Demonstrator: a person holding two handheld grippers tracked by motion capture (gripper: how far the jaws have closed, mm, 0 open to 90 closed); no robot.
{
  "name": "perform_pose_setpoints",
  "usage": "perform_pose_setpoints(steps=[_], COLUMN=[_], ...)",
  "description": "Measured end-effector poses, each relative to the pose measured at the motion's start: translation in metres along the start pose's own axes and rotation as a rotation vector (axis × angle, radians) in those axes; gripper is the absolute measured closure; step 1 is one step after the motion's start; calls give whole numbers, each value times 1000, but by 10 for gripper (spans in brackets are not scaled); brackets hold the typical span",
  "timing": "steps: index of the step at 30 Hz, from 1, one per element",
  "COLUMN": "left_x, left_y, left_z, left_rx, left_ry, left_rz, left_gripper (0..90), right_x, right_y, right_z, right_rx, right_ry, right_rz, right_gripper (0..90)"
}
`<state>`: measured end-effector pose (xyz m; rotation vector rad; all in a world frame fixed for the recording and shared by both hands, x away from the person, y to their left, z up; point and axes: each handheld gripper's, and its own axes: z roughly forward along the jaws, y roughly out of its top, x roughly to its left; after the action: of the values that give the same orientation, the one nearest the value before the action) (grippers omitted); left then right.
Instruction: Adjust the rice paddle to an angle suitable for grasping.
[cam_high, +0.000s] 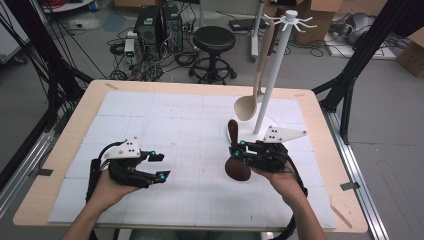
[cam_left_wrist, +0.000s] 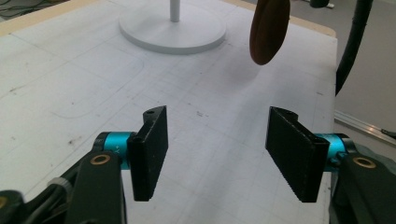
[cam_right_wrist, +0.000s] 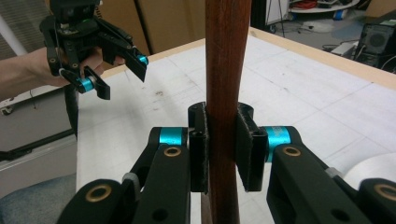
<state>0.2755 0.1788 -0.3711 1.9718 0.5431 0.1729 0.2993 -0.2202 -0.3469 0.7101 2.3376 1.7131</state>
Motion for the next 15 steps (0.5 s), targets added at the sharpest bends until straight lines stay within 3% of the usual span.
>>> perform_pose_setpoints(steps=[15], left_x=[5], left_y=[-4], left_z=[-3], left_rx=[-3], left_ry=[26], left_rz=[-18], left_gripper=[340], right_x=[-9], right_y=[7], right_z=[-8], right_rx=[-10], right_ry=[-32], right_rz=[10], right_gripper=[780])
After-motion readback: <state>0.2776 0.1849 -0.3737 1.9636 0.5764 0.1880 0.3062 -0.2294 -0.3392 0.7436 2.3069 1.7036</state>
